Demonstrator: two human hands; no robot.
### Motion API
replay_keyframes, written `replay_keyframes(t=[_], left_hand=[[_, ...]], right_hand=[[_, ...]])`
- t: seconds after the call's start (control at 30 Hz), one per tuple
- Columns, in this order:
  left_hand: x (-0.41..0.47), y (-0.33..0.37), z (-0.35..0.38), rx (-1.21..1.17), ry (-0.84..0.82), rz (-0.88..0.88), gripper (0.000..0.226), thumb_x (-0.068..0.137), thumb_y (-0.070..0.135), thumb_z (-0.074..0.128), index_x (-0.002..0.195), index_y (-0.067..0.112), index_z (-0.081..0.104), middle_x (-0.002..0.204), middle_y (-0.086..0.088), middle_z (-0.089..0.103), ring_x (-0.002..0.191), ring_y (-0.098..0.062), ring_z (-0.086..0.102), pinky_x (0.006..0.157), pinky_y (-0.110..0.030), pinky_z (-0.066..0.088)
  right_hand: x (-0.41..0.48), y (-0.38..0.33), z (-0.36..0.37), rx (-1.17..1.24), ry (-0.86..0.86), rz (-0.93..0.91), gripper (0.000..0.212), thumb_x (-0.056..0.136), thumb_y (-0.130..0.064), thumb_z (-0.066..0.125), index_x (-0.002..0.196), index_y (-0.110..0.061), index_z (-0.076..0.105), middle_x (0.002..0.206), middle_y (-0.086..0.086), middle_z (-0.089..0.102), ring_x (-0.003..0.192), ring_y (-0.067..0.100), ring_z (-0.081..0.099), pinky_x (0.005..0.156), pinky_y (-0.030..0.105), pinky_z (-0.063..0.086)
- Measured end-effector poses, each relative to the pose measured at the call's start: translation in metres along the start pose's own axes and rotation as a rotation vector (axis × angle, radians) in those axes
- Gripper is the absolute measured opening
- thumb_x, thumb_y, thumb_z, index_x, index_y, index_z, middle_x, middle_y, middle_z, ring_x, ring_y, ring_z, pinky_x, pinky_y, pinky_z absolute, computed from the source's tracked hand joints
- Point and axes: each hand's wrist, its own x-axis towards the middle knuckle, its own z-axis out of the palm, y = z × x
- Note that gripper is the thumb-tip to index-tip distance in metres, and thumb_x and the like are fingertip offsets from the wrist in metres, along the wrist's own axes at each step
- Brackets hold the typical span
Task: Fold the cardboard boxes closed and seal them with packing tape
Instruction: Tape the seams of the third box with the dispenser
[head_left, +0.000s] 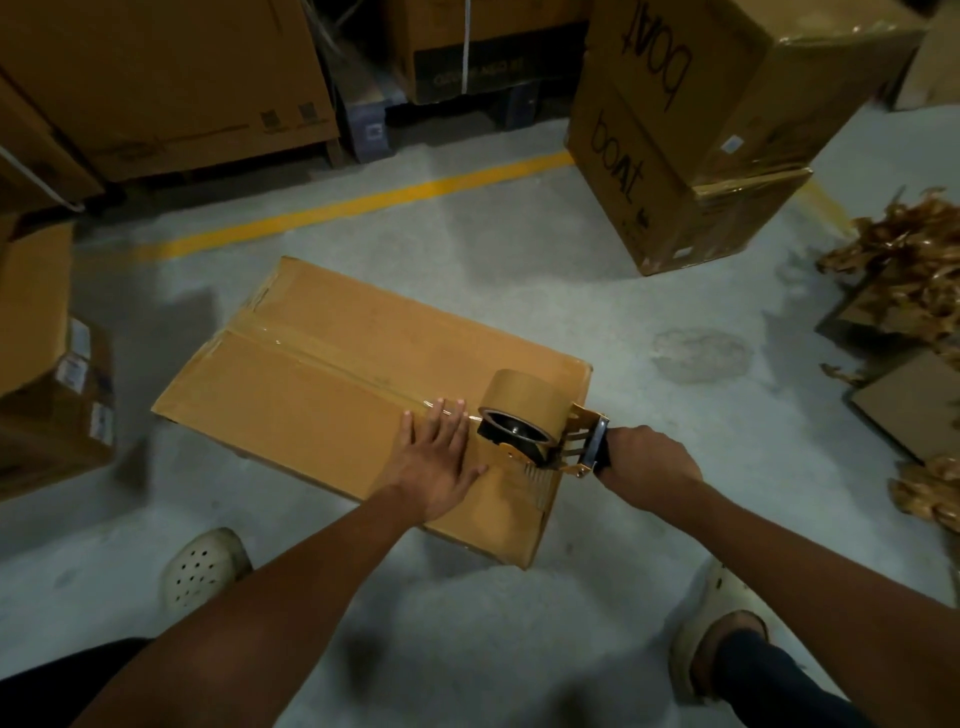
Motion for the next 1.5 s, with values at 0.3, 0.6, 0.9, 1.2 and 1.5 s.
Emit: replay_keyframes(t=[0.3, 0.6, 0.9, 1.2, 1.5], left_hand=[[0.0, 0.007, 0.008, -0.009, 0.017, 0.208, 0.076, 0.098, 0.064, 0.008, 0.159, 0.018, 0.003, 0.166, 0.001, -0.002, 0.152, -0.014, -0.013, 0.123, -0.045, -0.005], [0.002, 0.01, 0.009, -0.02, 0.062, 0.187, 0.079, 0.098, 0.067, 0.009, 0.159, 0.018, 0.009, 0.166, 0.005, -0.005, 0.153, -0.013, -0.008, 0.123, -0.05, 0.002], [0.004, 0.088, -0.007, 0.029, -0.111, 0.132, 0.109, 0.085, 0.085, 0.003, 0.157, 0.003, 0.005, 0.164, -0.022, 0.0, 0.151, -0.038, -0.009, 0.119, -0.061, -0.001], [0.005, 0.105, 0.001, 0.087, -0.084, 0.143, 0.094, 0.09, 0.075, 0.015, 0.155, 0.007, 0.016, 0.163, -0.012, 0.015, 0.152, -0.03, -0.001, 0.122, -0.051, -0.008], [0.006, 0.105, -0.001, 0.106, -0.106, 0.136, 0.089, 0.09, 0.064, 0.014, 0.158, 0.01, -0.007, 0.164, -0.012, -0.018, 0.15, -0.028, -0.021, 0.122, -0.05, -0.004]], right_hand=[[-0.009, 0.02, -0.004, 0.003, -0.006, 0.006, 0.021, 0.091, -0.036, 0.056, 0.102, -0.02, 0.063, 0.083, 0.0, 0.061, 0.071, 0.021, 0.06, 0.059, 0.029, 0.046], [-0.025, 0.061, 0.011, 0.005, -0.016, 0.08, 0.025, 0.092, -0.042, 0.054, 0.101, -0.021, 0.062, 0.075, -0.003, 0.055, 0.067, 0.019, 0.058, 0.06, 0.03, 0.049], [-0.033, 0.078, 0.038, 0.219, -0.003, 0.091, 0.016, 0.087, -0.038, 0.06, 0.09, -0.024, 0.054, 0.083, 0.001, 0.064, 0.074, 0.023, 0.062, 0.061, 0.028, 0.043], [-0.017, 0.085, 0.044, 0.292, -0.018, 0.068, 0.02, 0.087, -0.033, 0.062, 0.098, -0.016, 0.065, 0.088, 0.003, 0.066, 0.075, 0.022, 0.062, 0.064, 0.029, 0.046], [-0.017, 0.11, 0.069, 0.35, -0.001, 0.023, 0.012, 0.088, -0.03, 0.059, 0.084, -0.019, 0.057, 0.08, 0.004, 0.065, 0.075, 0.023, 0.064, 0.067, 0.032, 0.052]])
